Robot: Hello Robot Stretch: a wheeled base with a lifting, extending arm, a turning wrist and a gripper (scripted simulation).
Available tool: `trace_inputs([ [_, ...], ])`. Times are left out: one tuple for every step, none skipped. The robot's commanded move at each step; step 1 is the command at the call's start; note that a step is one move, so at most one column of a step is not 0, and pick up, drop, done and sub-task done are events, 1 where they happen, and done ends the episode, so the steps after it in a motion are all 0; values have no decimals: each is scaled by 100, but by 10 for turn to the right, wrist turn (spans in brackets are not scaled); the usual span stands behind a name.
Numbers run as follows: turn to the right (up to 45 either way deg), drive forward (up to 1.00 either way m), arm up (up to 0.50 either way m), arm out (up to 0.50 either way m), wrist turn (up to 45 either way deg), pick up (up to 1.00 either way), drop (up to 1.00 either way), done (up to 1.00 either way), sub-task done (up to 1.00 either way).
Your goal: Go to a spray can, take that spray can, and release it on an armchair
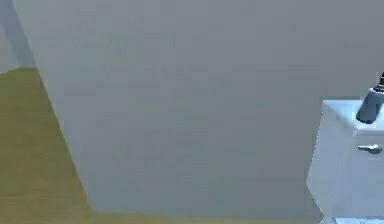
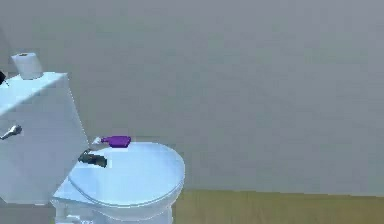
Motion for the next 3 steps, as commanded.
trace_inputs([
  [0, 50, 0, 0, 0, 0, 0, 0, 0],
  [450, 0, 0, 0, 0, 0, 0, 0, 0],
  [240, 0, 0, 0, 0, 0, 0, 0, 0],
])
